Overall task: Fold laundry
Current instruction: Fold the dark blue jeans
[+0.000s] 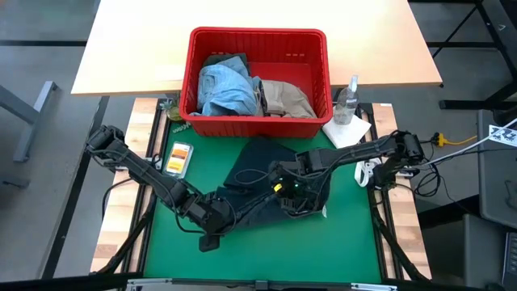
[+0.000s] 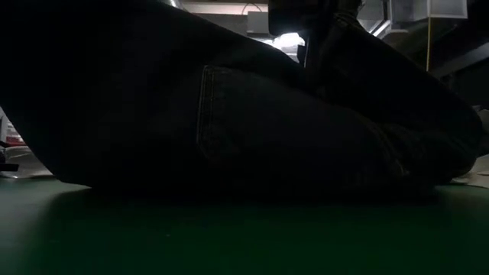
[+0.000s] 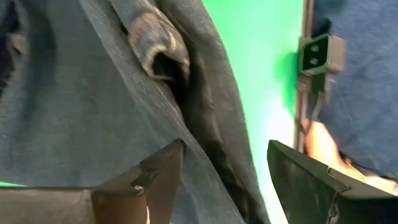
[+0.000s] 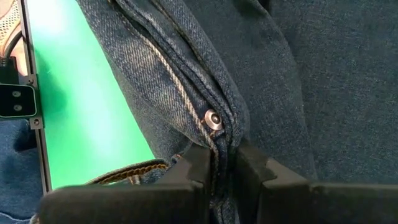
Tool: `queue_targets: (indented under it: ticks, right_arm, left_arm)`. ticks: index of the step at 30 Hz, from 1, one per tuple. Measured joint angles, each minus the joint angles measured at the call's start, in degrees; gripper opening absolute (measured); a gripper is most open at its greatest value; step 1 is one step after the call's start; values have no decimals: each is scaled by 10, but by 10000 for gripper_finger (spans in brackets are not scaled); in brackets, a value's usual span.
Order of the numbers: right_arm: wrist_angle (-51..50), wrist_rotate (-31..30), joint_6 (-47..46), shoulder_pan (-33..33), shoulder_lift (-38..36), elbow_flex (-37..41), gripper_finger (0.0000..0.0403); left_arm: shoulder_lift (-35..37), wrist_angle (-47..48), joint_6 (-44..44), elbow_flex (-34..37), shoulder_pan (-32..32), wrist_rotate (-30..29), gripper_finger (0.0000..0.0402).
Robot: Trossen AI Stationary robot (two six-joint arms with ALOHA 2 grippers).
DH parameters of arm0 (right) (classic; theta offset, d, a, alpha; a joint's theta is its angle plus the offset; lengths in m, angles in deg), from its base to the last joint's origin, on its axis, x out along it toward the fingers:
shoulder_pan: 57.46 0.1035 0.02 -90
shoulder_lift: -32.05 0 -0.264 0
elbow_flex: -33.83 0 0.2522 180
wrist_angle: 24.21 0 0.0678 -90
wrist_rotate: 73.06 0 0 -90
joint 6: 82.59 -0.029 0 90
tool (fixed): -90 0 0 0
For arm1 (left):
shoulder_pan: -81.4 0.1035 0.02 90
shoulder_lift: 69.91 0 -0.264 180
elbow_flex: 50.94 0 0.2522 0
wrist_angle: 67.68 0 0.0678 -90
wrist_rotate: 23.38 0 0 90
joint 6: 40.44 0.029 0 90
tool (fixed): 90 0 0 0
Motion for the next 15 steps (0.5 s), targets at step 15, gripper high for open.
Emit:
queue_targets:
  ticks: [15]
  right_arm:
    - [-6, 22, 22, 5, 0, 0, 40]
  left_arm:
    - [-22, 17, -19, 0, 4, -63, 165]
